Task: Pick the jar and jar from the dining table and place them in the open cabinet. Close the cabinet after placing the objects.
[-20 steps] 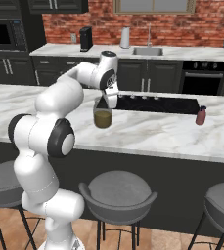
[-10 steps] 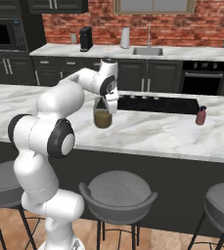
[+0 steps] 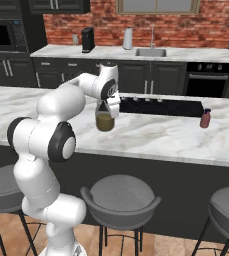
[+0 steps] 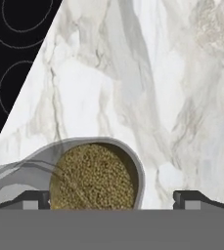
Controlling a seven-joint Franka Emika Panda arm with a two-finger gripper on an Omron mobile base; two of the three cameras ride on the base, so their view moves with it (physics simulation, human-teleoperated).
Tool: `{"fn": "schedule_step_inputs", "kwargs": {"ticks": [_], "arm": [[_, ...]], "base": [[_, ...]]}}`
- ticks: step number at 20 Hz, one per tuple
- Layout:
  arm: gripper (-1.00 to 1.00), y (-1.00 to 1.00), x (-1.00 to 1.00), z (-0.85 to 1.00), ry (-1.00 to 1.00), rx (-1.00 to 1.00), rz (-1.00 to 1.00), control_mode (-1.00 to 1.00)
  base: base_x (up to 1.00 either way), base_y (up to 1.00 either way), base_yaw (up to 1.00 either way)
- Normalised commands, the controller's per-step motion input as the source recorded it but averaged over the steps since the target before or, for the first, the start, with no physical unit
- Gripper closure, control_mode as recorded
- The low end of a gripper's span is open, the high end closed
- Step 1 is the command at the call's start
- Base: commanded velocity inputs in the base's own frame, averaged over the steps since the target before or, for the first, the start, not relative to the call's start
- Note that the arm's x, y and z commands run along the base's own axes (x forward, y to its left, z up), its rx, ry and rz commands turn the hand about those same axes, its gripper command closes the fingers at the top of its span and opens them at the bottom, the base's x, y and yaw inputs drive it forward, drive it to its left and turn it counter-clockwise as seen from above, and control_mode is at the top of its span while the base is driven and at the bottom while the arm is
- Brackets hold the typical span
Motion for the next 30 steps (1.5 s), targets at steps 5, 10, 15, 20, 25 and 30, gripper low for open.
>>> {"fn": "schedule_step_inputs", "kwargs": {"ticks": [5, 10, 15, 20, 25, 30], "arm": [[1.00, 0.04, 0.00, -0.34, 0.00, -0.05, 0.00, -1.00], [1.00, 0.00, -0.03, -0.30, 0.00, -0.02, 0.00, -1.00], [1.00, 0.00, -0.05, -0.30, 0.00, -0.03, 0.00, -1.00], [1.00, 0.00, -0.03, -0.29, 0.00, -0.03, 0.00, -1.00], [1.00, 0.09, -0.05, -0.17, 0.00, -0.01, 0.00, -1.00], [1.00, 0.04, -0.22, 0.00, 0.00, 0.00, 0.00, -1.00]], "base": [[0.00, 0.00, 0.00], [0.00, 0.00, 0.00], [0.00, 0.00, 0.00], [0.00, 0.00, 0.00], [0.00, 0.00, 0.00], [0.00, 0.00, 0.00]]}}
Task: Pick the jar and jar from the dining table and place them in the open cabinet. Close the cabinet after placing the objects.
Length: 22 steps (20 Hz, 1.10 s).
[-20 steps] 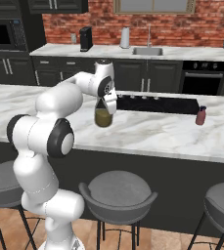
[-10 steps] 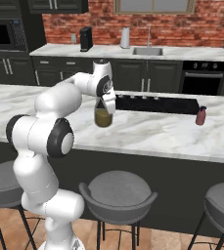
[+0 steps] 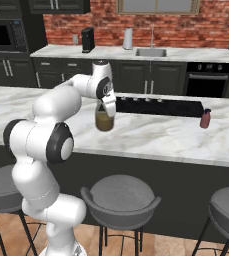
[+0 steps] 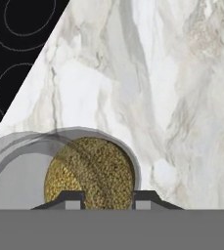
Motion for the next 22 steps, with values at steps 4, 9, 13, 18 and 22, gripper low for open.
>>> {"fn": "schedule_step_inputs", "kwargs": {"ticks": [4, 9, 13, 18, 22], "arm": [[1.00, 0.00, -0.39, 0.15, -0.05, 0.00, -0.01, -1.00], [1.00, 0.13, -0.31, 0.19, -0.04, 0.00, -0.01, -1.00], [1.00, 0.20, -0.07, 0.00, 0.00, 0.00, 0.00, -1.00], [1.00, 0.05, -0.05, 0.00, 0.00, 0.00, 0.00, -1.00], [1.00, 0.00, -0.19, 0.02, -0.01, 0.00, 0.00, -1.00]], "base": [[0.00, 0.00, 0.00], [0.00, 0.00, 0.00], [0.00, 0.00, 0.00], [0.00, 0.00, 0.00], [0.00, 0.00, 0.00]]}}
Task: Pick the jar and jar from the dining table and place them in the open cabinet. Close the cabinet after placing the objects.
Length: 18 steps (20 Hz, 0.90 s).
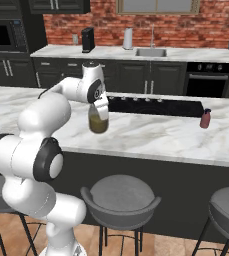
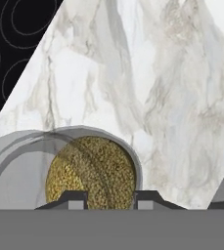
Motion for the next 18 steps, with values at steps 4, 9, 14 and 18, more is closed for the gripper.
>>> {"fn": "schedule_step_inputs", "kwargs": {"ticks": [4, 9, 14, 18], "arm": [[1.00, 0.00, -0.36, 0.19, -0.04, 0.00, -0.03, -1.00], [1.00, 0.00, -0.35, 0.27, -0.02, 0.00, -0.05, -1.00], [1.00, 0.00, -0.40, 0.27, -0.05, 0.00, -0.06, -1.00], [1.00, 0.00, -0.37, 0.30, -0.08, 0.00, -0.07, -1.00]], "base": [[0.00, 0.00, 0.00], [0.00, 0.00, 0.00], [0.00, 0.00, 0.00], [0.00, 0.00, 0.00]]}}
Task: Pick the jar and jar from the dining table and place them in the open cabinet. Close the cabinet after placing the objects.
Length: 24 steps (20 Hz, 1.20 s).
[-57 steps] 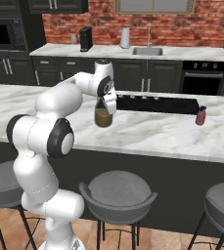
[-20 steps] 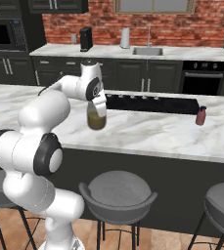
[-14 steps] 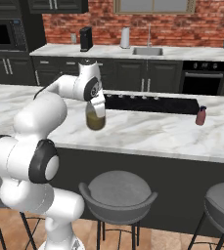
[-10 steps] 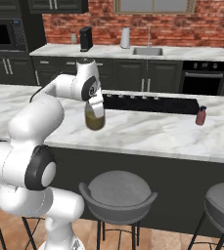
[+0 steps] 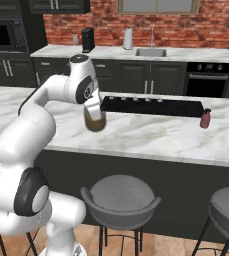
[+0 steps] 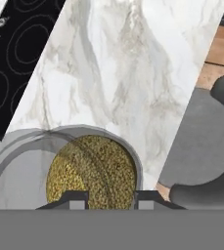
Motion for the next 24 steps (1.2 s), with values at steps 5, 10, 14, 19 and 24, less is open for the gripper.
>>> {"fn": "schedule_step_inputs", "kwargs": {"ticks": [5, 10, 14, 19, 24], "arm": [[1.00, 0.00, -0.39, 0.34, -0.09, 0.00, -0.06, -1.00], [1.00, 0.00, -0.41, 0.29, -0.10, 0.00, -0.06, -1.00], [1.00, 0.00, -0.44, 0.29, -0.09, 0.00, -0.07, -1.00], [1.00, 0.03, -0.43, 0.36, -0.08, 0.00, -0.06, -1.00], [1.00, 0.00, -0.04, 0.02, 0.00, 0.00, 0.00, -1.00]], "base": [[0.00, 0.00, 0.00], [0.00, 0.00, 0.00], [0.00, 0.00, 0.00], [0.00, 0.00, 0.00], [0.00, 0.00, 0.00]]}}
